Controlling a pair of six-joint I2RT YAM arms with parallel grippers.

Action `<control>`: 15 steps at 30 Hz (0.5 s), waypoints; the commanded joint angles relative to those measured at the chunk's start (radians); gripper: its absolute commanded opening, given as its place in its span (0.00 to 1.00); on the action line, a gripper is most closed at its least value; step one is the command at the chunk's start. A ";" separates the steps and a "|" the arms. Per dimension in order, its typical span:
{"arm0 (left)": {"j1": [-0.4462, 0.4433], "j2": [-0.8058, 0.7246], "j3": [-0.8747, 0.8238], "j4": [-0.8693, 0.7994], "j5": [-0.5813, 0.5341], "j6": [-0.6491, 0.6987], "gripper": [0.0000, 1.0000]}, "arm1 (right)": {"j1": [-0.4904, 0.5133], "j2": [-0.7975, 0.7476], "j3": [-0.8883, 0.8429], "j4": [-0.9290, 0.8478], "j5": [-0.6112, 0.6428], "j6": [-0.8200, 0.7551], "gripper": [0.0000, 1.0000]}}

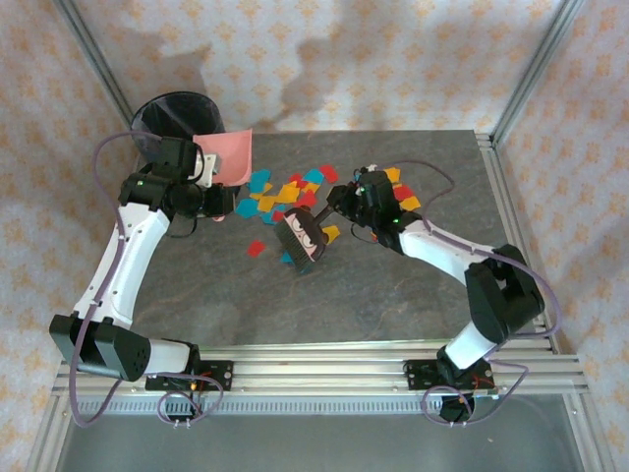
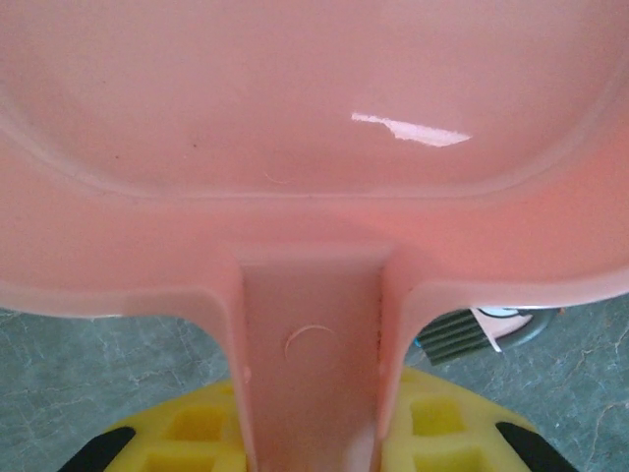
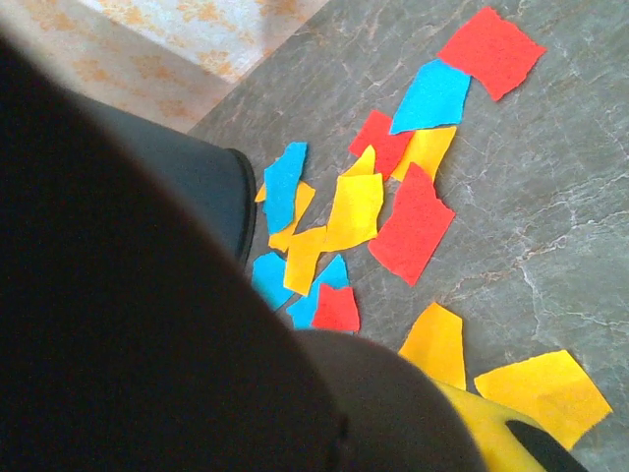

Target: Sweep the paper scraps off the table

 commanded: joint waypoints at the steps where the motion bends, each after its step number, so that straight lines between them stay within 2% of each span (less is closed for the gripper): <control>1: -0.011 -0.023 -0.009 -0.031 -0.019 0.030 0.00 | 0.006 0.018 0.032 0.067 0.073 0.066 0.00; 15: -0.013 -0.022 -0.043 -0.011 0.005 0.024 0.00 | 0.005 -0.010 -0.060 -0.050 0.278 0.074 0.00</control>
